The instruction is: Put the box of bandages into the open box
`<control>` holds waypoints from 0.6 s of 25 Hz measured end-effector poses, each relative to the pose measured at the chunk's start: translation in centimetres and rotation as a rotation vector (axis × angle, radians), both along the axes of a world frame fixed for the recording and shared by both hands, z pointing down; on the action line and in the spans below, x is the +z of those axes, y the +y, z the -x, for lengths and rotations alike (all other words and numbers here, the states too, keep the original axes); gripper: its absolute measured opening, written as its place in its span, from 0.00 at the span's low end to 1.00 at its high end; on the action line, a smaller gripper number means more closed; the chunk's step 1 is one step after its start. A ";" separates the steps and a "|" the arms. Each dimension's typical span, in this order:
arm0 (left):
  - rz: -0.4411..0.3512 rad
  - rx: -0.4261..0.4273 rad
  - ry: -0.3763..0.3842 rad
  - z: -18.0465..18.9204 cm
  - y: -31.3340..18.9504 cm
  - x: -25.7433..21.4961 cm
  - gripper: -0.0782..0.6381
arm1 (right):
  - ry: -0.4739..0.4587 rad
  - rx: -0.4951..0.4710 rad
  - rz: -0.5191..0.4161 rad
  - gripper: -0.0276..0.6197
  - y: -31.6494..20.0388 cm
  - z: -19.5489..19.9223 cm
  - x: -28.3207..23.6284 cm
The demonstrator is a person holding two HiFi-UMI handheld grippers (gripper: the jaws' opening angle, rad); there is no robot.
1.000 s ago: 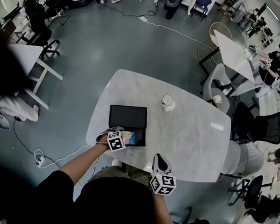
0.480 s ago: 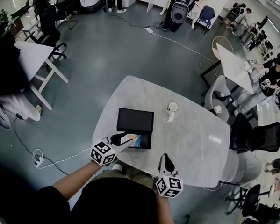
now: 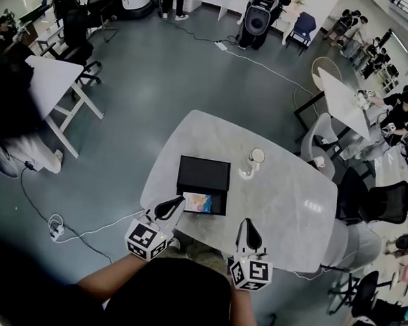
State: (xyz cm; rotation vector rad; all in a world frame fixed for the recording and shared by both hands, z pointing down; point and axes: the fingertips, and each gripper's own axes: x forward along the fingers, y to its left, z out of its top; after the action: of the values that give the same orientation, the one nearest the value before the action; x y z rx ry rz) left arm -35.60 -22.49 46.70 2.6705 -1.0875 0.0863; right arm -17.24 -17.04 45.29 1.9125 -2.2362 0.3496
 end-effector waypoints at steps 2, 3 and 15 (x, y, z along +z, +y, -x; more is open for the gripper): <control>-0.028 -0.009 -0.008 0.0 -0.1 -0.7 0.15 | 0.001 0.000 0.001 0.06 0.2 0.3 0.0; -0.038 -0.012 -0.013 -0.1 -0.2 -0.9 0.15 | 0.002 0.003 0.004 0.06 0.4 0.4 0.1; -0.056 0.008 -0.039 -1.7 0.1 -1.2 0.14 | 0.051 0.033 -0.005 0.06 0.4 -0.1 0.0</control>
State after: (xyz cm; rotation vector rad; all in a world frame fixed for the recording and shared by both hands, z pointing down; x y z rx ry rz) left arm -33.88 -22.41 45.54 2.7338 -1.1063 0.1119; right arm -17.14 -16.65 45.34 1.9400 -2.1780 0.2976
